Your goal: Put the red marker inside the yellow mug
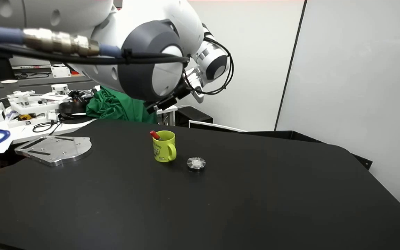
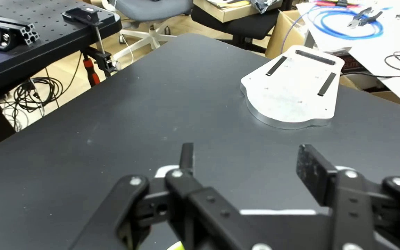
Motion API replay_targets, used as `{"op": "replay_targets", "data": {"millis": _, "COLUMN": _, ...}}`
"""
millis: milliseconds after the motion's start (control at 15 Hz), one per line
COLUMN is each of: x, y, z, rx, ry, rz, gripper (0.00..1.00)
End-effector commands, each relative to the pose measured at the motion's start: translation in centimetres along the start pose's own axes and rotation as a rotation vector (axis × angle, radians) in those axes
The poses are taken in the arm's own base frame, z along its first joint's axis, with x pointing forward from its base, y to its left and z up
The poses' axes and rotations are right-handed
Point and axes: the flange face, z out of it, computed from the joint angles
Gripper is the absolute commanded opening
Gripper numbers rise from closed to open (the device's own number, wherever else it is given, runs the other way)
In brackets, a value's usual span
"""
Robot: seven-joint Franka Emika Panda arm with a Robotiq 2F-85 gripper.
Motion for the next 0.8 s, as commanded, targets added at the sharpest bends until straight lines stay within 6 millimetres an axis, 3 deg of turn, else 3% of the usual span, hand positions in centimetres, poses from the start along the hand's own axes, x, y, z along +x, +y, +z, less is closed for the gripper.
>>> {"op": "replay_targets", "data": {"millis": 0, "x": -4.0, "y": -1.4, "z": -1.9, "rx": 0.016, "ry": 0.032, "rz": -0.059, "gripper": 1.00}}
{"op": "replay_targets", "data": {"millis": 267, "x": -8.3, "y": -2.8, "z": -3.4, "rx": 0.005, "ry": 0.067, "rz": -0.144, "gripper": 1.00}}
{"op": "replay_targets", "data": {"millis": 333, "x": -6.2, "y": -2.4, "z": -2.6, "rx": 0.020, "ry": 0.057, "rz": -0.117, "gripper": 1.00}}
{"op": "replay_targets", "data": {"millis": 533, "x": -8.1, "y": -3.0, "z": -3.3, "rx": 0.016, "ry": 0.077, "rz": -0.142, "gripper": 1.00}}
{"op": "replay_targets", "data": {"millis": 733, "x": -7.9, "y": -3.0, "z": -3.1, "rx": 0.013, "ry": 0.072, "rz": -0.143, "gripper": 1.00}}
